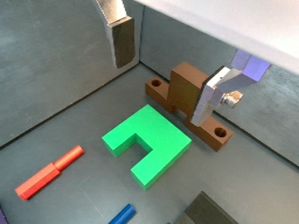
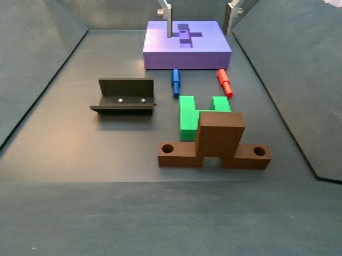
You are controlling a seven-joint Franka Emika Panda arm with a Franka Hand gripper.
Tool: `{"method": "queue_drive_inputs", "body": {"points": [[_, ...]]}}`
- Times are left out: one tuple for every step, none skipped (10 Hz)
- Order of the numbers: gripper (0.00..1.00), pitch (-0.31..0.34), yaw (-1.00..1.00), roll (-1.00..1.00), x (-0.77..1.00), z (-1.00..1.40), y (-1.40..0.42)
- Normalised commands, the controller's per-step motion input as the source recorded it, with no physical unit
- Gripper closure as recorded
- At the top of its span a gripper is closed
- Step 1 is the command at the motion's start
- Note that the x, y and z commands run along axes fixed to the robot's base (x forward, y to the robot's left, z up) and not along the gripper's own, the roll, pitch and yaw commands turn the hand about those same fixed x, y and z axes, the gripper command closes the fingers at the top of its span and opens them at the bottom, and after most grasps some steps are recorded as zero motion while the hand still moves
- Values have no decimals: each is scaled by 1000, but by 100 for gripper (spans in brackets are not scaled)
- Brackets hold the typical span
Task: Pick up the green object. Move up. Place the green object on the fixture. Regrasp the green object. Move to above the board. Insert the green object.
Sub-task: Pick up the green object.
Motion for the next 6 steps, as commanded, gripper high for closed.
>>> {"method": "queue_drive_inputs", "body": {"points": [[0, 0, 0, 0, 26, -26, 0], [0, 0, 0, 0, 43, 0, 0], [0, -117, -9, -16, 31, -326, -117], [0, -164, -17, -96, 229, -817, 0], [0, -167, -9, -49, 249, -886, 0], [0, -193, -11, -91, 246, -817, 0]]}}
